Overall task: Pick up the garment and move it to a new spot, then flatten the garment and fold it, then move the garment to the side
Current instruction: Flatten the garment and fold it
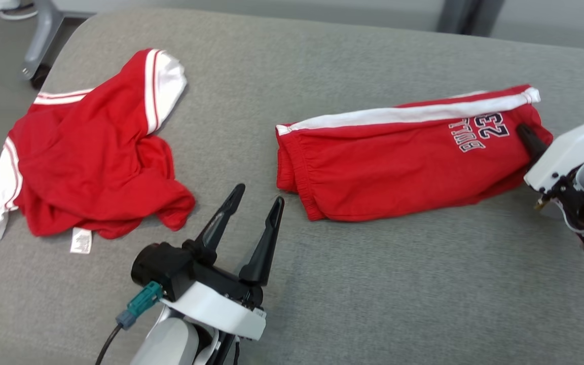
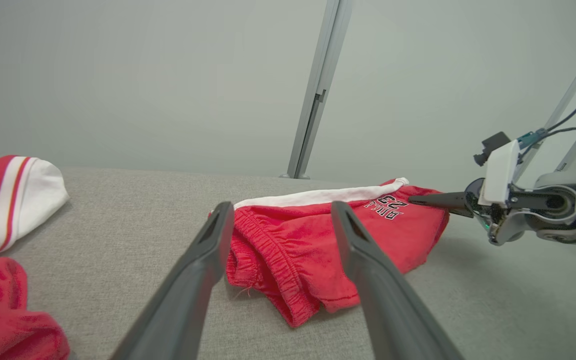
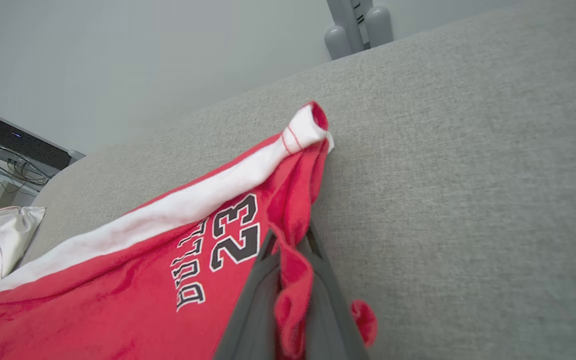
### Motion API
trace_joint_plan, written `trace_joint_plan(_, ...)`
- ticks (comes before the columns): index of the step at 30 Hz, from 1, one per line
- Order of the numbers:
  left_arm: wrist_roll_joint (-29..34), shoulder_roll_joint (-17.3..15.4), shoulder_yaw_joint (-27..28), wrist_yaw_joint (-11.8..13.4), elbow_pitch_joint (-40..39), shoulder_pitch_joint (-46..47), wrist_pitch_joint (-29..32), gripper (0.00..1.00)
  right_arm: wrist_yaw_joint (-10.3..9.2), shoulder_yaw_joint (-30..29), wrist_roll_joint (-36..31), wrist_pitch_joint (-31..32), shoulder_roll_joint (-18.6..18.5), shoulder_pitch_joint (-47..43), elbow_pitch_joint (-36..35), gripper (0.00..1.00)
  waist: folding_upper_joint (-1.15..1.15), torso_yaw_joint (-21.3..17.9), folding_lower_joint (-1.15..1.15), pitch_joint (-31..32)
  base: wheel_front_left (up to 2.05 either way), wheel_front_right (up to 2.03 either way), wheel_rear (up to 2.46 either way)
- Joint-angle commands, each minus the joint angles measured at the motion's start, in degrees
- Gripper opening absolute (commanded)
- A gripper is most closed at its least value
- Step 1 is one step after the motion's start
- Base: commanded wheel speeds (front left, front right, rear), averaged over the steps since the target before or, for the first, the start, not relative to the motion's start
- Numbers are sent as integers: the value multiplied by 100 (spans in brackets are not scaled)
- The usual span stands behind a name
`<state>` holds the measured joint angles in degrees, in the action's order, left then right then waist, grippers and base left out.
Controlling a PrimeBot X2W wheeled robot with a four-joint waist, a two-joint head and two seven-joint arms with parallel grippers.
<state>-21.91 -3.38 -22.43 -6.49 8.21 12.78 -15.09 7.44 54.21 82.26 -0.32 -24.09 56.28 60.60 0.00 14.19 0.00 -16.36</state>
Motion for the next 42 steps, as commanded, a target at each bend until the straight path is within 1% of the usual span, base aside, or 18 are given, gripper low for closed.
trace_joint_plan(1, 32, -26, 22, -32, 42, -108, -9, 100, 9, -24, 49, -108, -74, -156, -49, 0, 0, -231, 0, 203, 0, 0, 0)
trace_joint_plan(6, 66, -20, 12, -53, 97, -195, -10, 100, 9, -100, 194, -326, -159, -512, -290, 0, 0, -484, 0, 386, 0, 0, 0)
trace_joint_plan(10, 71, -21, 3, -71, 127, -307, -10, 100, 9, -167, 315, -607, -293, -922, -523, 0, 0, -699, 0, 568, 0, 0, 0)
trace_joint_plan(15, 100, -23, 31, -90, 149, -405, -9, 100, 9, -162, 350, -853, -533, -1363, -669, 0, 0, -864, 0, 739, 0, 0, 0)
trace_joint_plan(18, 155, -23, 75, -86, 179, -425, -9, 100, 9, -176, 364, -973, -601, -1468, -714, 0, 0, -900, 0, 801, 0, 0, 0)
trace_joint_plan(24, 261, -4, 251, 80, 320, -526, -9, 100, 9, -169, 267, -1213, -661, -1495, -887, 0, 0, -886, 0, 955, 0, 0, 0)
trace_joint_plan(29, 295, 7, 455, 189, 420, -555, -9, 100, 9, -73, 54, -1354, -568, -1332, -1141, 0, 0, -799, 0, 1054, 0, 0, 0)
trace_joint_plan(35, 364, 16, 700, 199, 467, -610, -9, 100, 9, 87, -162, -1405, -385, -1141, -1419, 0, 0, -611, 0, 1093, 0, 0, 0)
trace_joint_plan(42, 354, 33, 778, 140, 517, -635, -10, 100, 9, 291, -221, -1346, -3, -950, -1429, 0, 0, -313, 0, 1084, 0, 0, 0)
